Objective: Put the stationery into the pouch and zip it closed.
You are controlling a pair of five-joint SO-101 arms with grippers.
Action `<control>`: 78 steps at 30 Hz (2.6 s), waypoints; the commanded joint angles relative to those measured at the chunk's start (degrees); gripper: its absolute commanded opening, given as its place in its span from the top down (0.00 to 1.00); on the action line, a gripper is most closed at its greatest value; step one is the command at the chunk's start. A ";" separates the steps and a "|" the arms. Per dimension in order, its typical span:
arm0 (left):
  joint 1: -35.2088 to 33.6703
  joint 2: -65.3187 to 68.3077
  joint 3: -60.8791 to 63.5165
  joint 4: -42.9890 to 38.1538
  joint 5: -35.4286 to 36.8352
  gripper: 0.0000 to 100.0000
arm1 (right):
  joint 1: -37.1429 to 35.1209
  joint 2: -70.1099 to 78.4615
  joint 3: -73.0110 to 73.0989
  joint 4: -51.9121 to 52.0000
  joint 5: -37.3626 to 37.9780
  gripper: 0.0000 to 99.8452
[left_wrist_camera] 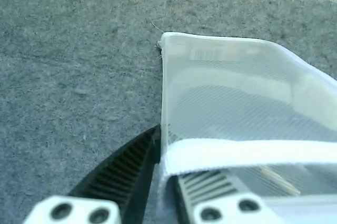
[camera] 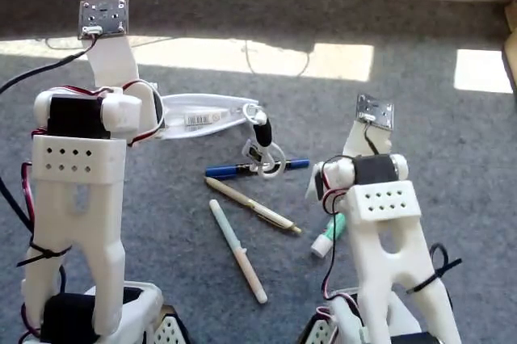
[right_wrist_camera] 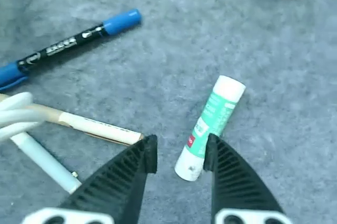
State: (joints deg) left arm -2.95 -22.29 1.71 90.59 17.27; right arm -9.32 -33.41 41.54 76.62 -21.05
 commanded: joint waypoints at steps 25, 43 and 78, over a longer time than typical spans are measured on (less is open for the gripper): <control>-1.10 -0.48 -0.66 -0.26 0.26 0.99 | 9.45 25.19 -4.00 -13.67 -0.53 0.77; -1.10 -0.48 -0.66 -0.18 0.26 0.99 | 9.54 26.42 -4.09 -14.20 -0.35 0.89; -1.10 -0.48 -0.66 -0.26 0.18 0.99 | 3.56 -3.30 -13.14 -4.09 5.36 0.99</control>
State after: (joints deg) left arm -2.95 -22.29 1.71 90.59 17.27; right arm -4.92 -31.74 31.43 72.22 -16.66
